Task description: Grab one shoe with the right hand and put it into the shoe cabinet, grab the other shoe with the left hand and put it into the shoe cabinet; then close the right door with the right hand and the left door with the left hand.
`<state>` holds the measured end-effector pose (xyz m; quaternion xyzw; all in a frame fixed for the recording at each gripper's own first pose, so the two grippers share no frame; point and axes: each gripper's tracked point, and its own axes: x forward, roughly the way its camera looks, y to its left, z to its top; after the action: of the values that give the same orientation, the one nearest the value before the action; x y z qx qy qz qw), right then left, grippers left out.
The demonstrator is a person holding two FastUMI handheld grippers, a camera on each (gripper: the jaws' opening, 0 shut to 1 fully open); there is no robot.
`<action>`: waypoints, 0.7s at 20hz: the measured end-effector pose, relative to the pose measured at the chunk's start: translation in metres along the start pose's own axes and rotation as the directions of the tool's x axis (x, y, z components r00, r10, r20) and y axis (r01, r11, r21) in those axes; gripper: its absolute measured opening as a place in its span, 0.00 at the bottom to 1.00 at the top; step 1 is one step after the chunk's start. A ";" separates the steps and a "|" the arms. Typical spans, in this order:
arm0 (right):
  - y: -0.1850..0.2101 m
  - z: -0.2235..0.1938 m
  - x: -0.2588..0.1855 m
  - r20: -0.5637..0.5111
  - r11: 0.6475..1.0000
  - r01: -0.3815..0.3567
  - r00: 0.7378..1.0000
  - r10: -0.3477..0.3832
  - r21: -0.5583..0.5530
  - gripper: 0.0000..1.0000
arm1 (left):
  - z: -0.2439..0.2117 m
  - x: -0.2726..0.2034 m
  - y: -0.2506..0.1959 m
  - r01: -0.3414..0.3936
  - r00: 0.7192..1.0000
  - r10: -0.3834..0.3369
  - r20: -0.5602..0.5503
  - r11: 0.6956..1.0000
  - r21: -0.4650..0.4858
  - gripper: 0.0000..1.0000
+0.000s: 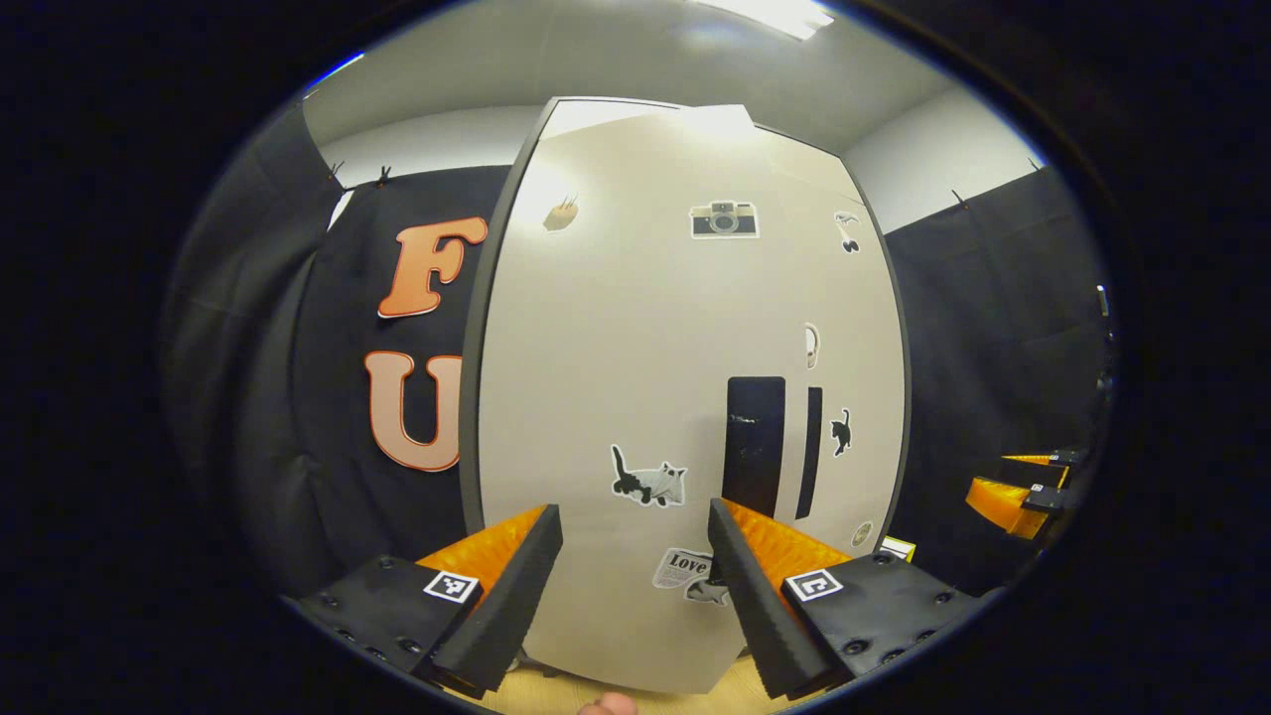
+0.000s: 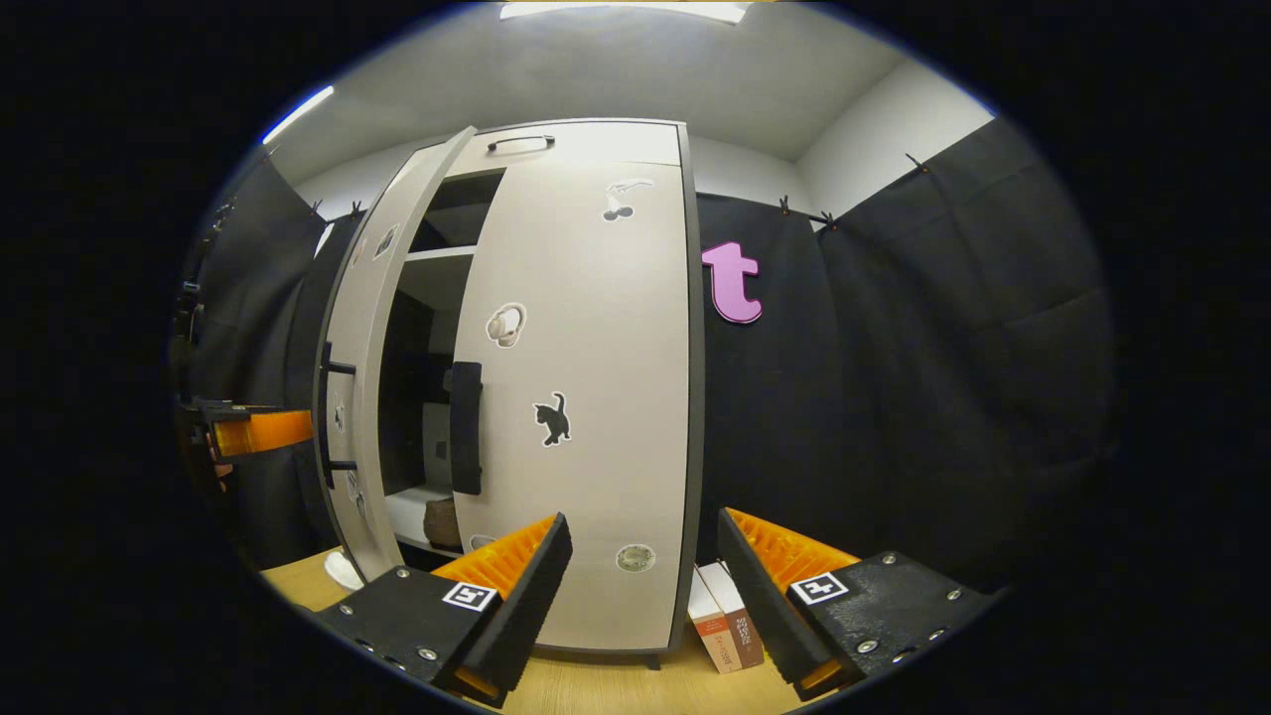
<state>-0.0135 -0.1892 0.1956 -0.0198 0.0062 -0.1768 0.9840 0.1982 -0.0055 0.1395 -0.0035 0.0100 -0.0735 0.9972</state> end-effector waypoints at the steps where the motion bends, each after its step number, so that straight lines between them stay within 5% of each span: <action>1: -0.001 0.001 0.000 0.002 1.000 0.004 1.000 -0.004 -0.001 0.92 | 0.000 0.004 -0.003 0.001 1.000 -0.001 -0.001 1.000 0.003 0.94; 14: -0.013 0.006 0.003 0.018 1.000 0.028 0.999 -0.028 0.008 0.92 | -0.009 0.064 -0.020 0.021 1.000 -0.022 -0.017 0.999 -0.038 0.96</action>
<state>-0.0157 -0.2024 0.2019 -0.0176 -0.0038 -0.1903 0.9816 0.2585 -0.0348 0.1299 -0.0219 0.0200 -0.0841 0.9960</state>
